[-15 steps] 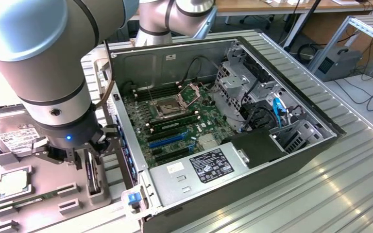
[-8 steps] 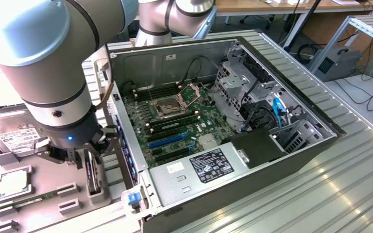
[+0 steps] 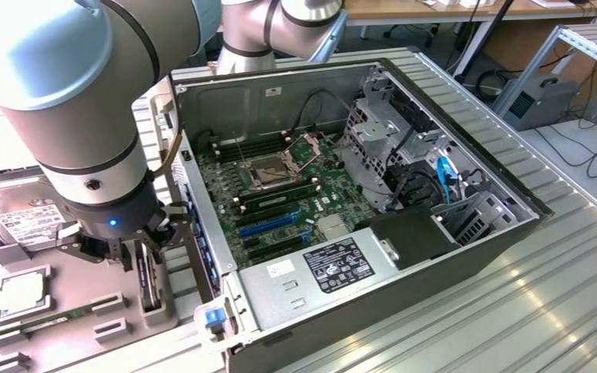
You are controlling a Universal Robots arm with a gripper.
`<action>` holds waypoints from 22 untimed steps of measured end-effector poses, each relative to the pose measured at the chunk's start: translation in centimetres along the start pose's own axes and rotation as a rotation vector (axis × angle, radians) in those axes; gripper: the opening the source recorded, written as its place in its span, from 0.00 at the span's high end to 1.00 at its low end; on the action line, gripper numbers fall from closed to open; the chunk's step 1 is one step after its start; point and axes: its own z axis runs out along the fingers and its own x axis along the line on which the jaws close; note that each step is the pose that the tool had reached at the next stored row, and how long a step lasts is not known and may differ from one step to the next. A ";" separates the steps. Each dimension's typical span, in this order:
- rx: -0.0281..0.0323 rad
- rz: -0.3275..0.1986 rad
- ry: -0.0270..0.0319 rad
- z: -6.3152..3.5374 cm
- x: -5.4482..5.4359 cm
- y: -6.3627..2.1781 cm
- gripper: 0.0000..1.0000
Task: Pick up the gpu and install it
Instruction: 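Pick up the gpu and move the gpu toward the slot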
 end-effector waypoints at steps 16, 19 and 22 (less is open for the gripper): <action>0.0001 0.000 0.0001 0.00 0.0 0.30 0.67; 0.0001 0.000 0.0001 0.00 0.0 0.30 0.67; 0.0000 0.000 -0.0003 0.00 0.1 0.30 0.67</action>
